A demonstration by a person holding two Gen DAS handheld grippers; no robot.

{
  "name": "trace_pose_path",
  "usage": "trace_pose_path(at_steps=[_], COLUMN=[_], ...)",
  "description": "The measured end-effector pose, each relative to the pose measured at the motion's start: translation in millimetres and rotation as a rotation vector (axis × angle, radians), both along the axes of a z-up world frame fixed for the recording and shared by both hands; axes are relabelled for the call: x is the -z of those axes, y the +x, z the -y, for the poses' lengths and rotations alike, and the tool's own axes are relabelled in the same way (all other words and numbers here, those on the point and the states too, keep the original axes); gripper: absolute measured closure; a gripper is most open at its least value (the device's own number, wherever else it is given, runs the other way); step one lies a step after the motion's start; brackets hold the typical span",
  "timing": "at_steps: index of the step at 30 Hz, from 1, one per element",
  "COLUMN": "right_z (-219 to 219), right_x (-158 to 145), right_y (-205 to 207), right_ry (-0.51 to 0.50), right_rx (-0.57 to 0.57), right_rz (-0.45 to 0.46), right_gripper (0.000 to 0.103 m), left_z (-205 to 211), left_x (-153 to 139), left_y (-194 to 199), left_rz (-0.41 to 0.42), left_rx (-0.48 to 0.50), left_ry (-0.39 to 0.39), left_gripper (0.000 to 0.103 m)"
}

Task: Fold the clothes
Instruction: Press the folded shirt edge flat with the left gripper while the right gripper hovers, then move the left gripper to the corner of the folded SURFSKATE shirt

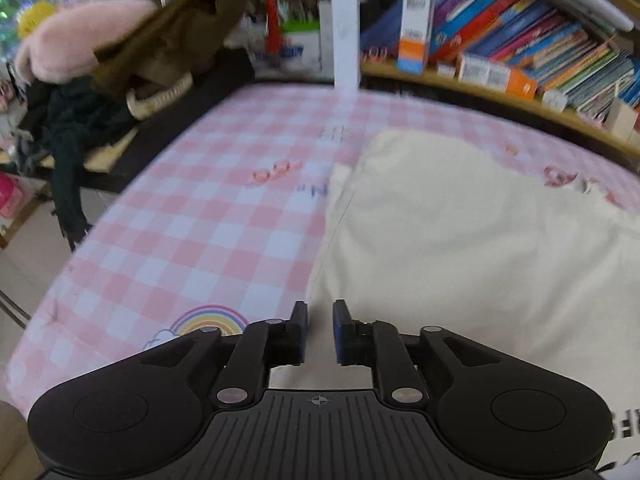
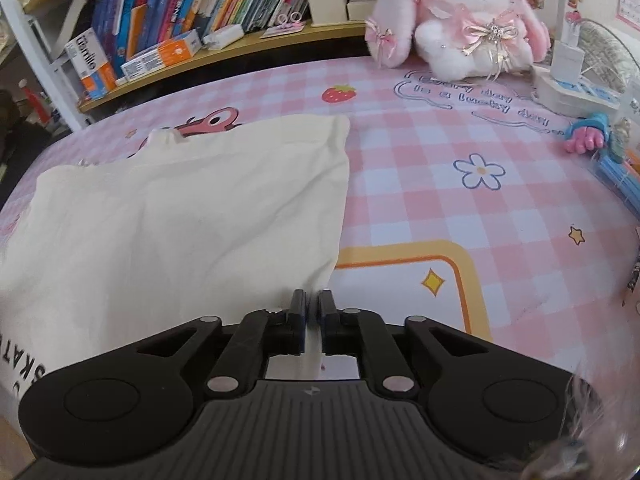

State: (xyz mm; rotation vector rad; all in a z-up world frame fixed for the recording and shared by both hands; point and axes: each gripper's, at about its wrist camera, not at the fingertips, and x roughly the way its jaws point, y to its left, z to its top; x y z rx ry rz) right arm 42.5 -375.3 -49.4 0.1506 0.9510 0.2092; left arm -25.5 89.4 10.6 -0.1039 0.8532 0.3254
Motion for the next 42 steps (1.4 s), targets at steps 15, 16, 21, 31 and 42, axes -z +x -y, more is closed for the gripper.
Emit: trace_pose_path(at_steps=[15, 16, 21, 31, 42], right_z=[0.8, 3.1, 15.6, -7.0, -62.2], right_x=[-15.3, -13.9, -5.2, -40.4, -43.2], right_y=[-28.4, -27.4, -22.4, -22.7, -45.6], right_ry=[-0.032, -0.032, -0.014, -0.088, -0.105], right_rx=[-0.241, -0.243, -0.214, -0.329, -0.544], right_rz=[0.066, 0.056, 0.003, 0.160, 0.169], right_gripper=[0.100, 0.100, 0.087, 0.056, 0.020], left_z=[107.1, 108.7, 116.6, 136.6, 126.7], left_x=[18.6, 15.5, 0.2, -26.6, -16.9], left_y=[-19.9, -22.8, -37.7, -84.9, -107.9], left_rz=[-0.062, -0.053, -0.007, 0.109, 0.048], left_rx=[0.177, 0.163, 0.098, -0.040, -0.163], left_ry=[0.017, 0.016, 0.009, 0.003, -0.114], left_gripper=[0.067, 0.066, 0.057, 0.035, 0.022])
